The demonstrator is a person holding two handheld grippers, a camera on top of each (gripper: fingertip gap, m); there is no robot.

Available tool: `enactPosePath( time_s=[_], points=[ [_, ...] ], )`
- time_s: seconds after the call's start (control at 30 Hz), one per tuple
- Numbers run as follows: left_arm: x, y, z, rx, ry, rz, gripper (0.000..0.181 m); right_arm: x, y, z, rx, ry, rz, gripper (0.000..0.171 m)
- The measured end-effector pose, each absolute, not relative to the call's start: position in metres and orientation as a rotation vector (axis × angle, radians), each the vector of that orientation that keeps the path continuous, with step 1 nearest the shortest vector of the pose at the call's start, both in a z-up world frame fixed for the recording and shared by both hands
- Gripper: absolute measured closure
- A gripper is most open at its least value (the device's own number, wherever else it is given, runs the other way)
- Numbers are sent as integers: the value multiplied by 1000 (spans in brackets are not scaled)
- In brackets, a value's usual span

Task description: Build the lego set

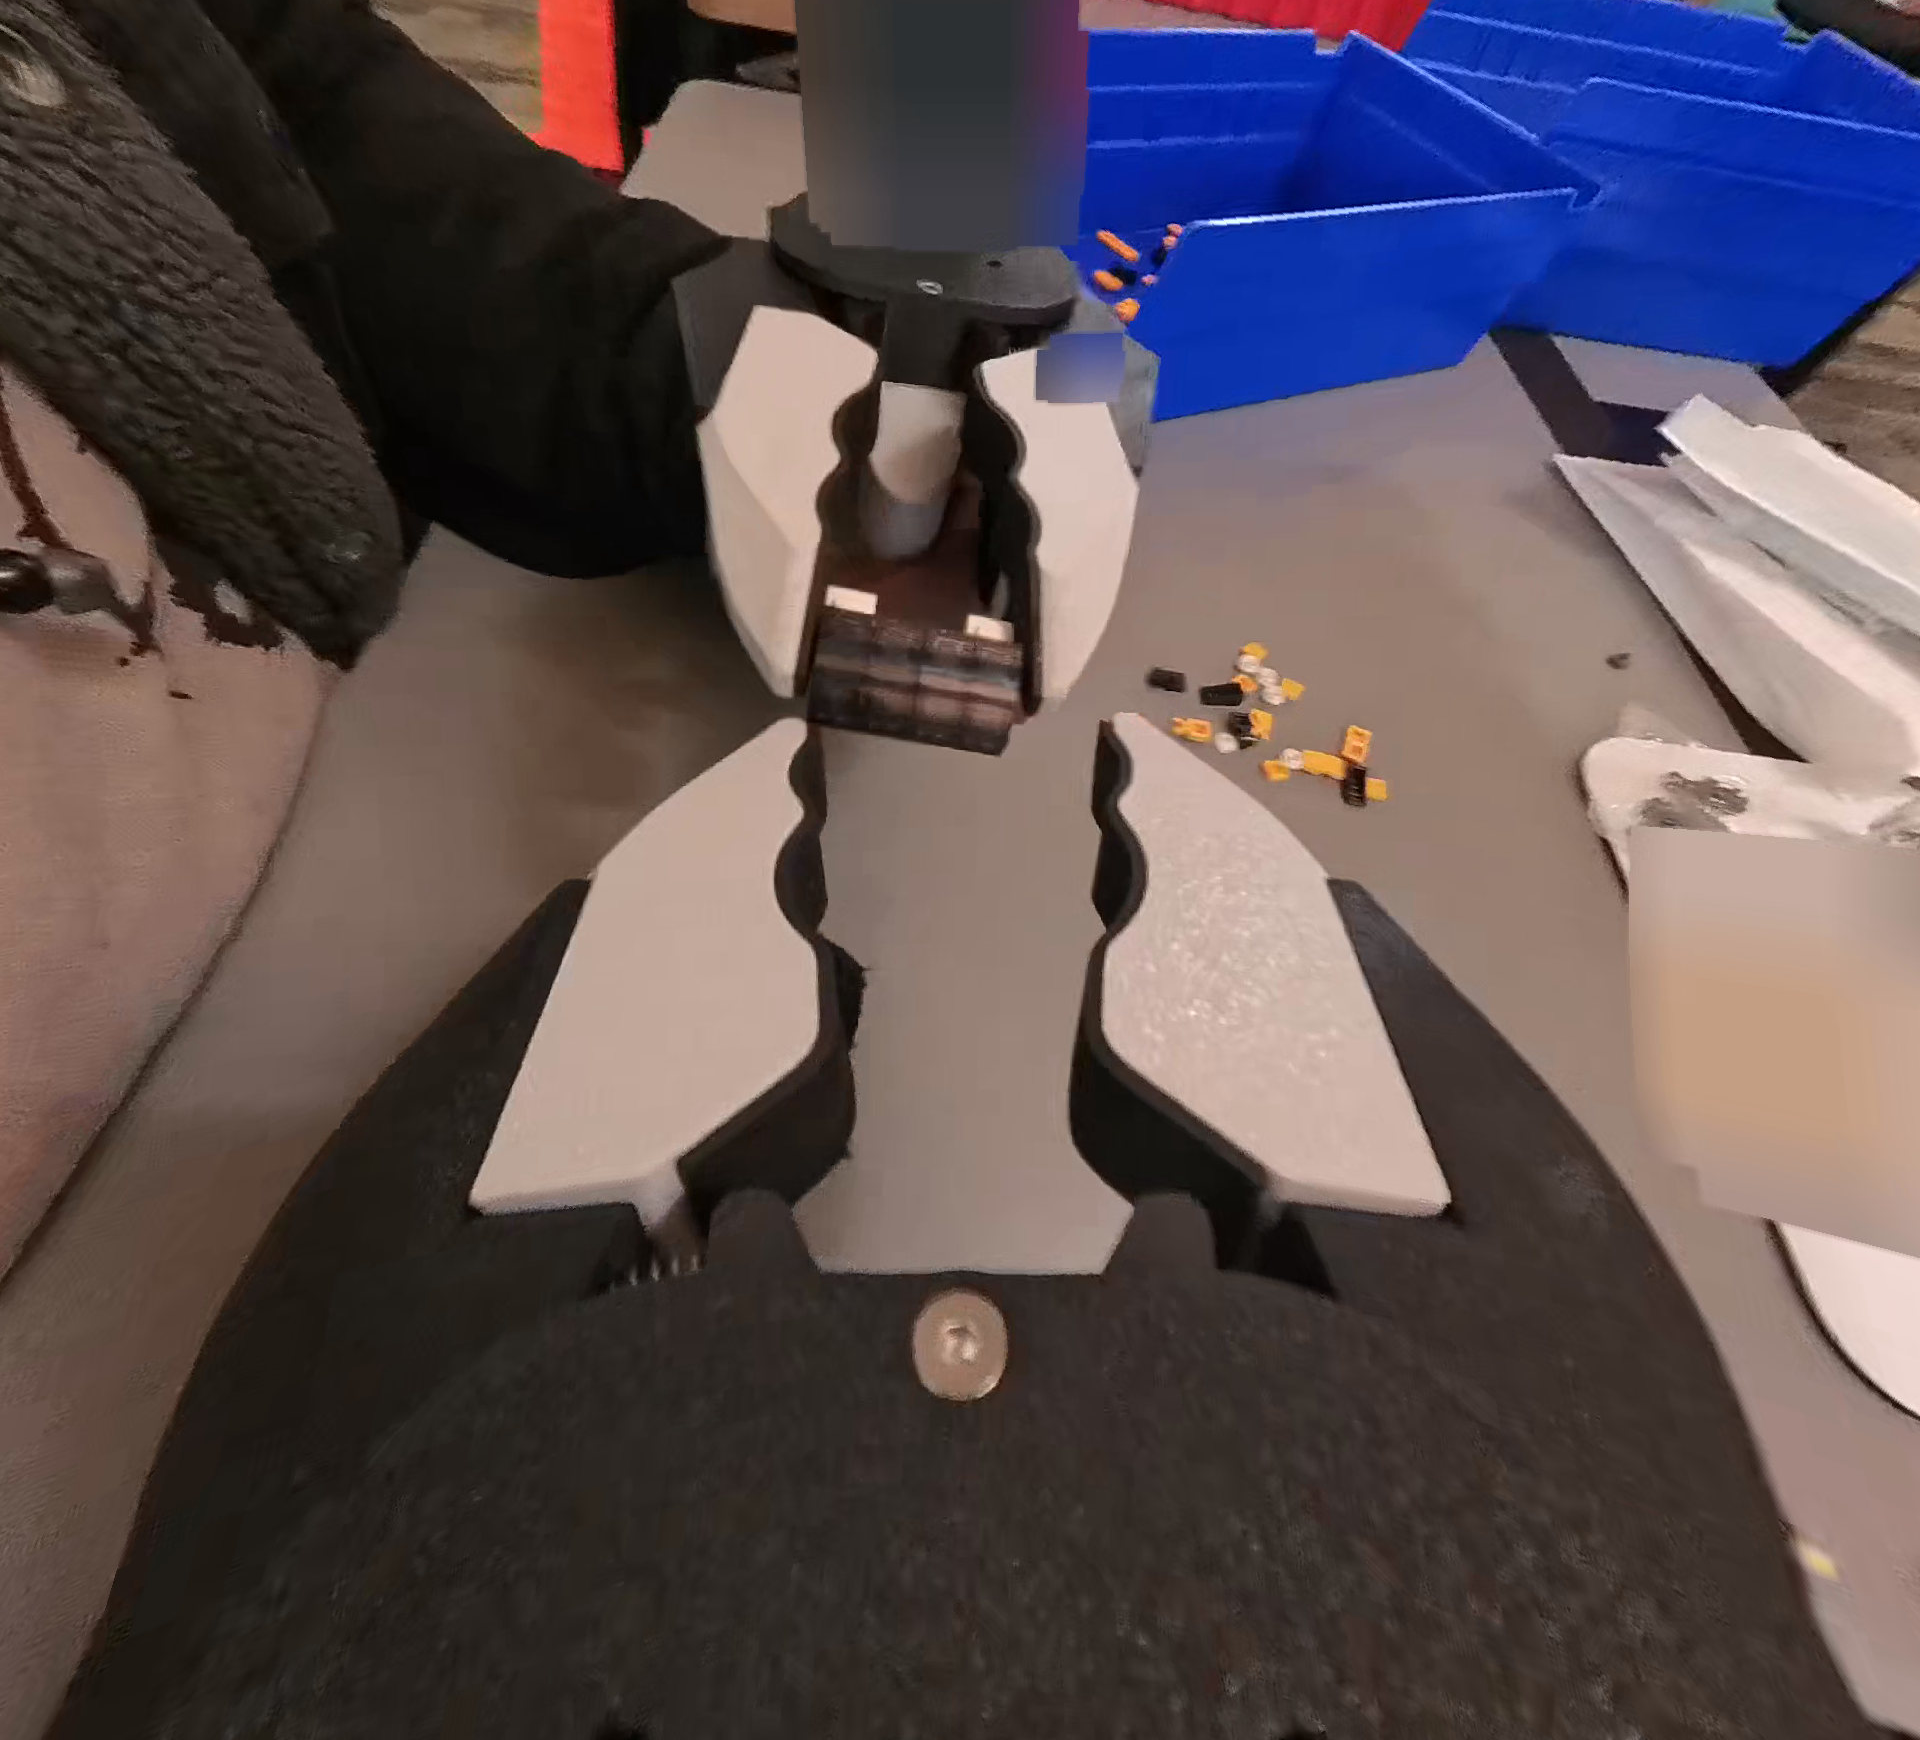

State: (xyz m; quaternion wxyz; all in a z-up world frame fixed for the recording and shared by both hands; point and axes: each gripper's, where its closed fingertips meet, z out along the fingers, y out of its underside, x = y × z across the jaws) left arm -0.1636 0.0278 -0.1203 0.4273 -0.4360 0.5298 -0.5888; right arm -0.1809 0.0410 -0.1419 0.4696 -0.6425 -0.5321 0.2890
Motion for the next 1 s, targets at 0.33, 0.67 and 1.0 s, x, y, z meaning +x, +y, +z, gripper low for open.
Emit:
enactPosePath(
  time_s=[0.33, 0.67, 1.0],
  points=[
    [-166, 15, -122, -992, 1397, -1438, 146, -178, 32, -138, -1529, -1318, 799, 159],
    [-160, 21, -137, -1038, 1432, -1367, 146, -171, 31, -148, -1583, -1363, 804, 124],
    [-156, 26, -151, -1057, 1511, -1189, 146, -165, 29, -157, -1637, -1405, 800, 130]
  ],
)
